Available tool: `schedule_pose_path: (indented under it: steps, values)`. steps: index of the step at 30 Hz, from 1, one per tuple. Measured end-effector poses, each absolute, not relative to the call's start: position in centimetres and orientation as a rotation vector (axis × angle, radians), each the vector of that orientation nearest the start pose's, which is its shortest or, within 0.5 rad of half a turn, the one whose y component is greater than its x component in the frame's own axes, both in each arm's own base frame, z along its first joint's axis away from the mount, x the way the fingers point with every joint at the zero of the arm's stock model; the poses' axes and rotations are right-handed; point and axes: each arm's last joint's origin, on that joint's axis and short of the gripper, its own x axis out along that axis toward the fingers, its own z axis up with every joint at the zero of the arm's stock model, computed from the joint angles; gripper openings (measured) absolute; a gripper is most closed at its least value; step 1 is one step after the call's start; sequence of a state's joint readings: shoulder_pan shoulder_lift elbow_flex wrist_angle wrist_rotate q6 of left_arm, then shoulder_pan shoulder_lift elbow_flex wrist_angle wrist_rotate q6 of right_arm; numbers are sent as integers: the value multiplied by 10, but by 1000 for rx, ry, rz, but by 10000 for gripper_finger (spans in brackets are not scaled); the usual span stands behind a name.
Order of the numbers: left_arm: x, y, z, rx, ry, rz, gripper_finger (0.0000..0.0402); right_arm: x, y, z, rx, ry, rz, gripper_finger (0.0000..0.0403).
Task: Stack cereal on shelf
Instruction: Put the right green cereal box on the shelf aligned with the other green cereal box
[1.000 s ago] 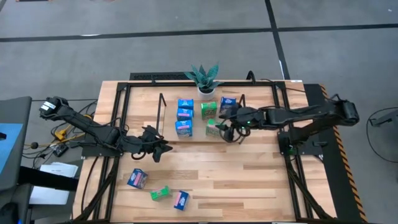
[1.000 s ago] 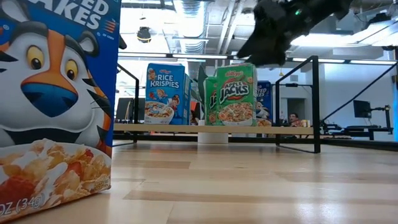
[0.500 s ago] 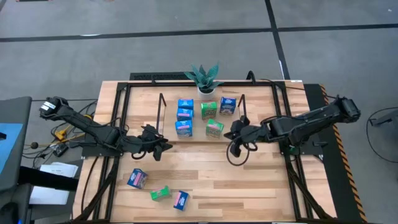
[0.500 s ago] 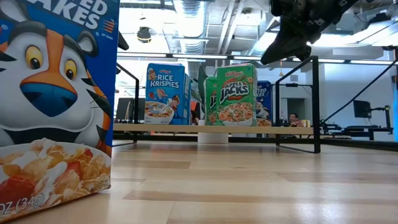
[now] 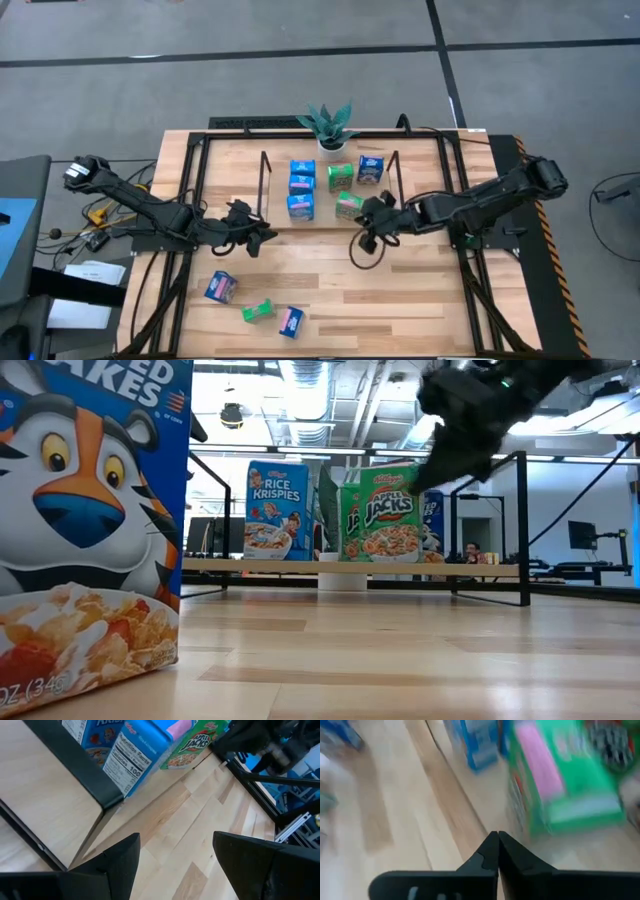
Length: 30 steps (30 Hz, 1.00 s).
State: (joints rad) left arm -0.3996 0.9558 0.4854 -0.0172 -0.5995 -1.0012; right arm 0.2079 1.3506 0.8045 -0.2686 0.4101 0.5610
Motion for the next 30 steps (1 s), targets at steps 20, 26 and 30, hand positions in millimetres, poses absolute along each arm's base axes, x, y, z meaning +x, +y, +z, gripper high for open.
schedule_pose_path:
  steps: [20,26,30]
  values:
    - [184,-60,217,-741,299,406,240,270,24,219,289,648,-450,19]
    - [184,-60,216,-734,307,410,240,276,16,228,261,611,-439,10]
    - [183,-59,215,-724,315,420,240,278,7,234,250,613,-461,24]
